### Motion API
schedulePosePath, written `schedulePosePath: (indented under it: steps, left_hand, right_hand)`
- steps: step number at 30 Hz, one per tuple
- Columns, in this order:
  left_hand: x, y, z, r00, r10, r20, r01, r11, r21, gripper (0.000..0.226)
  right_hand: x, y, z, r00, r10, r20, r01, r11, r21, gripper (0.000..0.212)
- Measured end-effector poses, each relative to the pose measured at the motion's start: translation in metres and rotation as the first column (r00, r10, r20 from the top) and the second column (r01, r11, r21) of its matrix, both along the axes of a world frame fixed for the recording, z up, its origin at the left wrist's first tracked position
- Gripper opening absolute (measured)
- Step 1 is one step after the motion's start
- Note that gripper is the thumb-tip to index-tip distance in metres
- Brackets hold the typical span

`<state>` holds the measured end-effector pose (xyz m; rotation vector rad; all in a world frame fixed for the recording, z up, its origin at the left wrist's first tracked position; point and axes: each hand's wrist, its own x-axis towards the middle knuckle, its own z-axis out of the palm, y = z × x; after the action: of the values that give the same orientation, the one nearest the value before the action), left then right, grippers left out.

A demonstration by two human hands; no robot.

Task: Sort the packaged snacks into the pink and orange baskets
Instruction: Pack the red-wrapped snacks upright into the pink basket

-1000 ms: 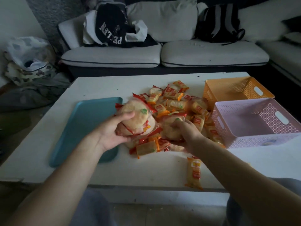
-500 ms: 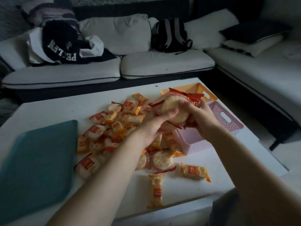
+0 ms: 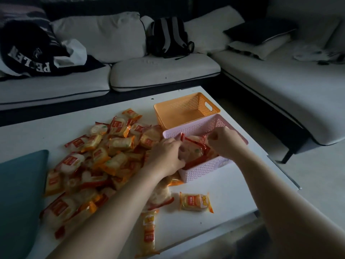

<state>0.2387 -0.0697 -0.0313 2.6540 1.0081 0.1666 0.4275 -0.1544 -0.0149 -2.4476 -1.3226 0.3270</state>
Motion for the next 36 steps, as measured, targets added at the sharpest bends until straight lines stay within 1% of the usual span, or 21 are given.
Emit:
schedulePosePath:
  steps: [3, 5, 7, 9, 11, 13, 15, 16, 19, 21, 23, 25, 26, 27, 29, 30, 31, 32, 33, 34, 36]
  left_hand:
    - [-0.020, 0.009, -0.001, 0.999, -0.004, 0.032, 0.007, 0.996, -0.091, 0.042]
    - [-0.034, 0.010, 0.000, 0.999, -0.037, 0.013, 0.038, 0.993, -0.112, 0.038]
    - [-0.045, 0.011, 0.001, 0.998, -0.065, -0.024, 0.062, 0.991, -0.120, 0.035]
    - [-0.049, 0.012, 0.002, 0.997, -0.074, -0.013, 0.071, 0.987, -0.145, 0.024]
    - [-0.051, 0.012, 0.001, 0.997, -0.035, 0.068, 0.047, 0.980, -0.194, 0.013]
    - [-0.050, 0.012, -0.002, 0.978, 0.048, 0.201, 0.004, 0.969, -0.246, 0.015]
    - [-0.047, 0.010, -0.003, 0.922, 0.150, 0.356, -0.042, 0.955, -0.293, 0.020]
    - [-0.046, 0.010, -0.003, 0.891, 0.194, 0.411, -0.059, 0.946, -0.320, 0.022]
    - [-0.040, 0.011, -0.005, 0.844, 0.250, 0.475, -0.083, 0.935, -0.344, 0.030]
    - [-0.037, 0.015, -0.009, 0.846, 0.222, 0.485, -0.096, 0.958, -0.272, 0.040]
    - [-0.034, 0.020, -0.012, 0.897, 0.161, 0.412, -0.087, 0.978, -0.191, 0.050]
    - [-0.031, 0.023, -0.012, 0.953, 0.114, 0.281, -0.069, 0.984, -0.164, 0.056]
    - [-0.030, 0.024, -0.011, 0.971, 0.100, 0.219, -0.069, 0.987, -0.144, 0.057]
    - [-0.030, 0.024, -0.010, 0.983, 0.095, 0.159, -0.080, 0.992, -0.097, 0.056]
    - [-0.030, 0.024, -0.004, 0.993, 0.110, 0.053, -0.112, 0.993, 0.047, 0.046]
    - [-0.030, 0.025, -0.002, 0.992, 0.122, 0.015, -0.122, 0.987, 0.105, 0.040]
    - [-0.031, 0.026, -0.001, 0.992, 0.129, -0.010, -0.126, 0.982, 0.139, 0.037]
    - [-0.031, 0.027, -0.001, 0.990, 0.136, -0.023, -0.132, 0.980, 0.150, 0.037]
    - [-0.031, 0.027, -0.001, 0.989, 0.148, -0.027, -0.143, 0.979, 0.148, 0.038]
    - [-0.030, 0.027, -0.001, 0.986, 0.163, -0.025, -0.157, 0.977, 0.143, 0.039]
    - [-0.030, 0.028, -0.003, 0.980, 0.201, -0.015, -0.198, 0.974, 0.112, 0.041]
  right_hand:
    - [-0.022, 0.007, -0.001, 0.987, 0.162, -0.007, -0.161, 0.983, 0.086, 0.011]
    - [-0.037, 0.015, -0.006, 0.967, 0.253, 0.021, -0.253, 0.962, 0.105, 0.022]
    - [-0.051, 0.021, -0.013, 0.959, 0.278, 0.061, -0.280, 0.960, 0.024, 0.032]
    - [-0.061, 0.023, -0.017, 0.960, 0.267, 0.079, -0.255, 0.957, -0.139, 0.032]
    - [-0.068, 0.023, -0.018, 0.964, 0.258, 0.058, -0.238, 0.943, -0.233, 0.027]
    - [-0.068, 0.026, -0.016, 0.969, 0.246, 0.011, -0.236, 0.940, -0.248, 0.023]
    - [-0.060, 0.031, -0.011, 0.975, 0.208, -0.080, -0.220, 0.956, -0.196, 0.016]
    - [-0.055, 0.034, -0.007, 0.975, 0.173, -0.138, -0.193, 0.971, -0.144, 0.014]
    - [-0.051, 0.038, -0.001, 0.941, 0.050, -0.333, -0.039, 0.998, 0.039, 0.013]
    - [-0.058, 0.041, -0.004, 0.935, 0.021, -0.353, 0.008, 0.997, 0.082, 0.012]
    - [-0.071, 0.046, -0.011, 0.931, 0.045, -0.363, -0.020, 0.997, 0.072, 0.013]
    - [-0.081, 0.051, -0.016, 0.903, 0.079, -0.422, -0.047, 0.995, 0.085, 0.011]
    - [-0.083, 0.054, -0.017, 0.875, 0.086, -0.476, -0.048, 0.995, 0.092, 0.010]
    - [-0.084, 0.055, -0.014, 0.823, 0.082, -0.563, -0.037, 0.995, 0.090, 0.009]
    - [-0.078, 0.055, -0.007, 0.698, 0.062, -0.714, -0.018, 0.997, 0.069, 0.015]
    - [-0.073, 0.054, -0.004, 0.689, 0.055, -0.722, -0.010, 0.998, 0.066, 0.019]
    - [-0.066, 0.053, -0.003, 0.756, 0.052, -0.653, -0.002, 0.997, 0.076, 0.022]
    - [-0.059, 0.051, -0.004, 0.858, 0.052, -0.511, -0.010, 0.996, 0.086, 0.025]
    - [-0.053, 0.050, -0.007, 0.932, 0.069, -0.356, -0.045, 0.996, 0.075, 0.030]
    - [-0.051, 0.047, -0.011, 0.965, 0.103, -0.240, -0.098, 0.995, 0.032, 0.036]
    - [-0.053, 0.043, -0.022, 0.974, 0.193, -0.122, -0.207, 0.971, -0.116, 0.055]
